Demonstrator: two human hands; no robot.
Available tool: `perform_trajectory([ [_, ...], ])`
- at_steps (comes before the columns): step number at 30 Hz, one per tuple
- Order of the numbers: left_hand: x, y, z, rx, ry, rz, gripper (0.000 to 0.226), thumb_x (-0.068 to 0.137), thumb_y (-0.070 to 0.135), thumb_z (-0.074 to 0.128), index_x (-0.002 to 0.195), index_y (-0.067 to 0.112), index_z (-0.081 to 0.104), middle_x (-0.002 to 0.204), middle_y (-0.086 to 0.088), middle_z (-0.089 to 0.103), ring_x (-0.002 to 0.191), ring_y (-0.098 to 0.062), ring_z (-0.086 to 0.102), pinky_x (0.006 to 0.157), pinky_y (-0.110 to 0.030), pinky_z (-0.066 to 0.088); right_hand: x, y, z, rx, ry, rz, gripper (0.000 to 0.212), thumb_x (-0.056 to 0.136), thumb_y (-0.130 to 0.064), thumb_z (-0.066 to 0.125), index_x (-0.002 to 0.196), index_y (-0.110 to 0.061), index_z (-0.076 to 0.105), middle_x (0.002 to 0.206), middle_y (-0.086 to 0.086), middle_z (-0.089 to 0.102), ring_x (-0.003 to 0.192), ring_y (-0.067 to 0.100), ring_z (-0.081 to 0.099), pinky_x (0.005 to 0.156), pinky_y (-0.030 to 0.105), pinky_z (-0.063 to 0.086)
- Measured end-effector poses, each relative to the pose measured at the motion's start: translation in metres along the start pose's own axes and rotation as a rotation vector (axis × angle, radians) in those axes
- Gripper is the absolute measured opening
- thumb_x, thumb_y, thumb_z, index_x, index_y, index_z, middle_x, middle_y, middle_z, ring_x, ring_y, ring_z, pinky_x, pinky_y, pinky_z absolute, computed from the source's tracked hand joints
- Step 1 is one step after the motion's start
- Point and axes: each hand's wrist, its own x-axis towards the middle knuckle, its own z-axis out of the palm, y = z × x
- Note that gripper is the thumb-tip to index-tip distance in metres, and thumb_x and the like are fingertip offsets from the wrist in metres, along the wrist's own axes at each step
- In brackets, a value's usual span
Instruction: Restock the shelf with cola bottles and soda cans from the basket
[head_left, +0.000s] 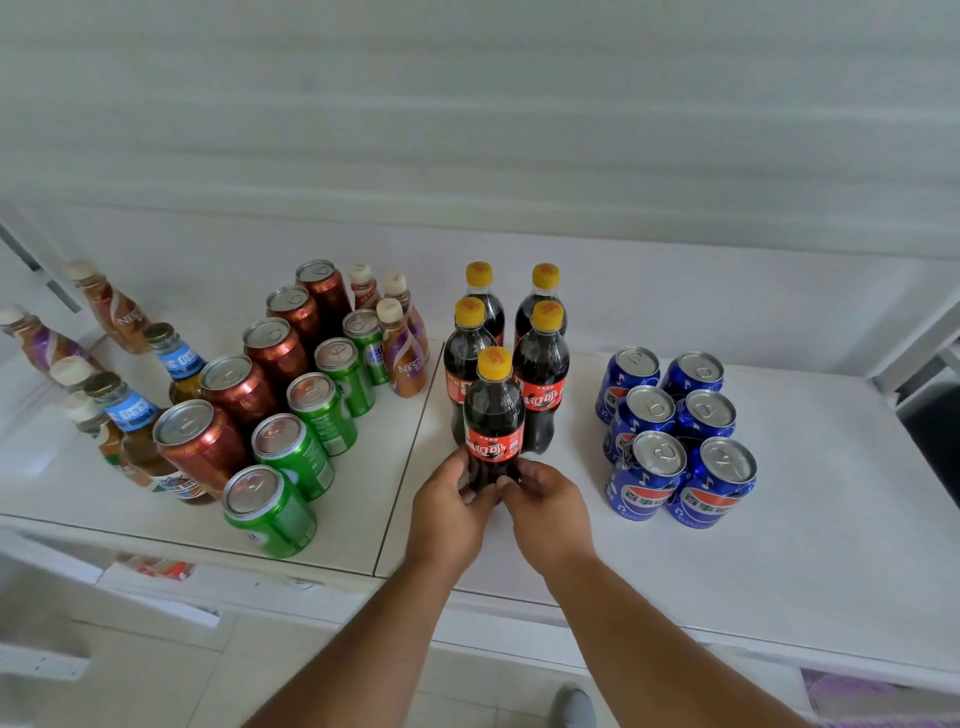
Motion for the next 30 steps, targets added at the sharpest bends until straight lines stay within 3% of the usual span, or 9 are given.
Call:
perform_trajectory([
  [10, 0.015, -0.001, 0.006, 0.002, -0.019, -0.002, 0.048, 0.094, 0.003, 0.073, 0.139, 0.016, 0.063, 0.126, 0.004, 0.074, 0.118, -0.004, 0.068, 0.108, -0.037, 0.054, 0.011, -0.002, -0.003, 0.04, 0.024, -0.003, 0.026, 0.097, -0.023, 0.069, 0.12, -0.028, 0.077, 0.105, -0.013, 0.08, 0.102, 0.008, 0.073, 0.097, 0.035, 0.057],
  [16, 0.019, 0.0, 0.006, 0.076, -0.005, 0.027, 0.044, 0.094, 0.004, 0.073, 0.137, 0.011, 0.064, 0.129, 0.0, 0.07, 0.115, -0.002, 0.065, 0.101, -0.02, 0.053, 0.013, -0.003, -0.003, 0.048, 0.019, -0.005, 0.025, 0.098, -0.023, 0.069, 0.122, -0.027, 0.076, 0.108, -0.011, 0.079, 0.104, 0.011, 0.072, 0.097, 0.033, 0.057],
  [20, 0.021, 0.0, 0.007, 0.097, -0.017, 0.031, 0.044, 0.096, 0.005, 0.07, 0.138, 0.013, 0.063, 0.132, 0.0, 0.069, 0.122, -0.01, 0.064, 0.106, -0.03, 0.053, 0.015, -0.002, -0.004, 0.049, 0.006, -0.01, 0.026, 0.098, -0.023, 0.069, 0.123, -0.028, 0.075, 0.109, -0.012, 0.079, 0.104, 0.01, 0.072, 0.097, 0.032, 0.056],
  [24, 0.02, 0.003, 0.007, 0.116, -0.013, 0.019, 0.045, 0.096, 0.007, 0.07, 0.139, 0.013, 0.062, 0.133, -0.002, 0.067, 0.121, -0.011, 0.062, 0.106, -0.031, 0.051, 0.015, -0.001, -0.004, 0.042, -0.015, 0.008, 0.029, 0.098, -0.024, 0.07, 0.127, -0.028, 0.073, 0.113, -0.01, 0.078, 0.108, 0.012, 0.071, 0.1, 0.032, 0.055],
  [27, 0.017, 0.002, 0.004, 0.135, -0.011, 0.01, 0.049, 0.094, 0.015, 0.072, 0.142, 0.021, 0.061, 0.136, 0.001, 0.064, 0.127, -0.011, 0.057, 0.11, -0.039, 0.05, 0.014, 0.0, -0.005, 0.023, -0.038, 0.015, 0.031, 0.094, -0.029, 0.071, 0.125, -0.027, 0.073, 0.112, -0.011, 0.078, 0.108, 0.013, 0.071, 0.102, 0.039, 0.056],
  [30, 0.011, -0.002, -0.001, 0.144, -0.035, 0.028, 0.056, 0.094, 0.025, 0.074, 0.146, 0.032, 0.057, 0.141, 0.008, 0.061, 0.131, -0.007, 0.053, 0.111, -0.039, 0.048, 0.01, 0.001, -0.007, -0.005, -0.055, 0.01, 0.031, 0.093, -0.033, 0.071, 0.124, -0.028, 0.072, 0.113, -0.011, 0.077, 0.108, 0.014, 0.071, 0.102, 0.042, 0.056],
])
